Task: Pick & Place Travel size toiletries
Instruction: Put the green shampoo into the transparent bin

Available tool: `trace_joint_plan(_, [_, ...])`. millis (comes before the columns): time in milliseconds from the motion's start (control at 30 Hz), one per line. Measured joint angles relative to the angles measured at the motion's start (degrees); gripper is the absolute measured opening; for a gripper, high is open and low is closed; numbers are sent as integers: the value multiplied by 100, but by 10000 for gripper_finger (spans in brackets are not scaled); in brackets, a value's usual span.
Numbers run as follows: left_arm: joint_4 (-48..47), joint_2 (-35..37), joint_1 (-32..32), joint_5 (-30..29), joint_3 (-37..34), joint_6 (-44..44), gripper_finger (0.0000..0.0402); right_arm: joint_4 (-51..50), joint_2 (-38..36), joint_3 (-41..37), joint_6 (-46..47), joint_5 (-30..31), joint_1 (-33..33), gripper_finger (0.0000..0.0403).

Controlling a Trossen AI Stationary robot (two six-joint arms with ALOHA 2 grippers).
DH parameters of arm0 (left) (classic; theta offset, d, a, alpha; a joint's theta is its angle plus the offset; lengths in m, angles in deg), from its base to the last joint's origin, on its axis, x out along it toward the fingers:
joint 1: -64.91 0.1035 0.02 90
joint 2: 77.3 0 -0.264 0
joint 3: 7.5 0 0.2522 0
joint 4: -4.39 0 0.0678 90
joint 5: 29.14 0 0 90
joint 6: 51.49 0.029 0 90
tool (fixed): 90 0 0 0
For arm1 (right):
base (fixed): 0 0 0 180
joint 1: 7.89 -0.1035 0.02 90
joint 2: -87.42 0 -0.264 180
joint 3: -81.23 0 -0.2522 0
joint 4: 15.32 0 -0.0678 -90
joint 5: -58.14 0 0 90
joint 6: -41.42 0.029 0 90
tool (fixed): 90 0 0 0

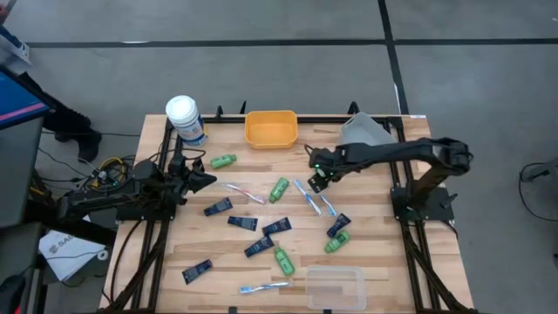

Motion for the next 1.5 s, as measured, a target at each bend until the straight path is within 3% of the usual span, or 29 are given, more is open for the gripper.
trace_joint_plan(567, [82, -2, 2, -21, 0, 0, 1, 474, 973, 22, -212, -58, 314, 271])
trace_joint_plan(767, [101, -1, 1, -20, -2, 0, 1, 478, 981, 35, -285, -63, 404, 265])
trace_joint_plan(967, [112, 0, 2, -19, 0, 0, 1, 478, 970, 33, -285, -83, 555, 234])
trace_joint_plan(1300, [114, 0, 0, -14, -2, 0, 1, 489, 952, 35, -391, -342, 694, 137])
trace_joint_plan(1500, [114, 0, 1, 3, -1, 0, 1, 194, 974, 244, -588, -478, 692, 150])
